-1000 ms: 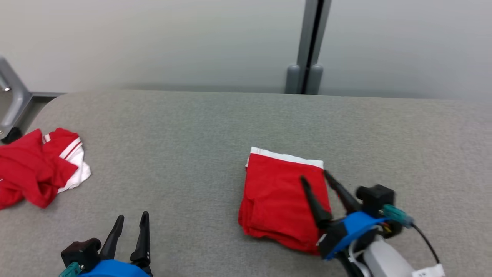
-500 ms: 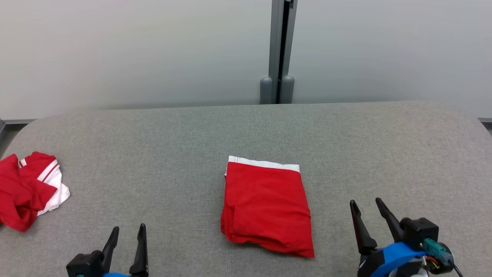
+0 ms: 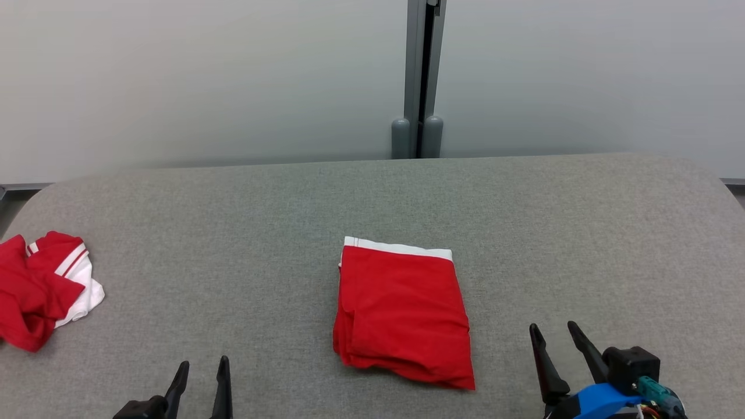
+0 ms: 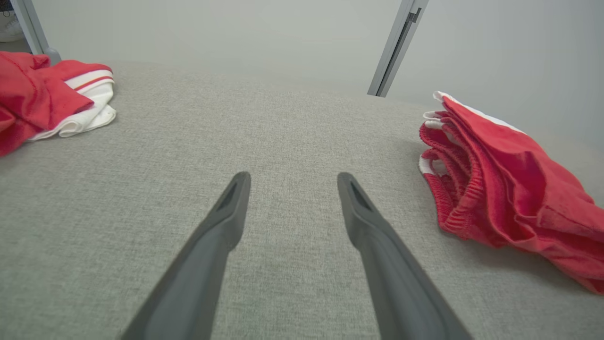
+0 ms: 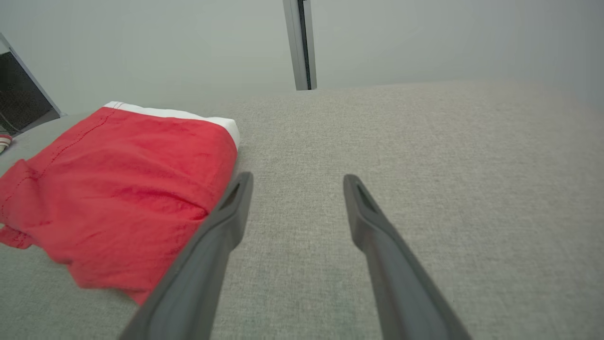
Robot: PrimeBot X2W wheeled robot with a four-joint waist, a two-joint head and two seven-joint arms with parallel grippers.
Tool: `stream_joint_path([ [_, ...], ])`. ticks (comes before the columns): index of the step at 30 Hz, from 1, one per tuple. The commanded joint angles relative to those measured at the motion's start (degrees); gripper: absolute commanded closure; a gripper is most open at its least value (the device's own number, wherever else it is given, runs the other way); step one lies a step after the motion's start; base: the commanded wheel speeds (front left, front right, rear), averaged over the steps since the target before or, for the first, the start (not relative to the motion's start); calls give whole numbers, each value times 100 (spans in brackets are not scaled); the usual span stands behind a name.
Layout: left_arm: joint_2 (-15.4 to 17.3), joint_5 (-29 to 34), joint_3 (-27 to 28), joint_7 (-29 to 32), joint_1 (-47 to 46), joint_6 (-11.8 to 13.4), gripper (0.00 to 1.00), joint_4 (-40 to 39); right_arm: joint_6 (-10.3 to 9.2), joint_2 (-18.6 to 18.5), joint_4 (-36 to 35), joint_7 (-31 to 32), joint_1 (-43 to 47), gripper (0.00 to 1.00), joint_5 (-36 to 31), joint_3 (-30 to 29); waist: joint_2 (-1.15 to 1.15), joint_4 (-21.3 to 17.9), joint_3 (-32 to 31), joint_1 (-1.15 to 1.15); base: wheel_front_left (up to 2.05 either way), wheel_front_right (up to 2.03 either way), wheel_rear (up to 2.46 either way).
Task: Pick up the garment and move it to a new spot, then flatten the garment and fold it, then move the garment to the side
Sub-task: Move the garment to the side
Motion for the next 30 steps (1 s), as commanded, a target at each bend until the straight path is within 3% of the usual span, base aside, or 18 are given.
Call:
stream_joint_path([
  [1, -12, -55, -29, -15, -49, 9, 0, -6, 0, -17, 55, -20, -1, 0, 86, 86, 0, 45, 44, 0, 0, 0, 0],
  [11, 244, -434, -528, -15, -263, 9, 0, -113, 0, -21, 494, -20, -788, 0, 451, 667, 0, 584, 524, 0, 0, 0, 0],
  [22, 677, -1044, -1057, -15, -541, 9, 0, -236, 0, -20, 2011, -19, -1577, 0, 439, 604, 0, 1125, 989, 0, 0, 0, 0],
  [23, 724, -1120, -1084, -15, -581, 9, 0, -265, 1, -18, 2234, 17, -1581, 41, 493, 756, 0, 1143, 1029, 0, 0, 0, 0],
  [24, 724, -1120, -1084, -15, -581, 9, 0, -265, 1, -18, 2234, 17, -1581, 41, 493, 756, 0, 1143, 1029, 0, 0, 0, 0],
  [25, 747, -1150, -1104, -15, -587, 9, 0, -273, 1, 2, 2306, 23, -1554, 90, 526, 854, 0, 1142, 1039, 0, 0, 0, 0],
  [26, 756, -1170, -1127, -15, -592, 9, 0, -282, 6, 15, 2351, 32, -1549, 100, 566, 955, 0, 1128, 1046, 0, 0, 0, 0],
  [30, 780, -1207, -1142, -15, -573, 9, 0, -309, 0, -14, 2043, 8, -1577, 100, 558, 976, 0, 988, 1026, 0, 0, 0, 0],
])
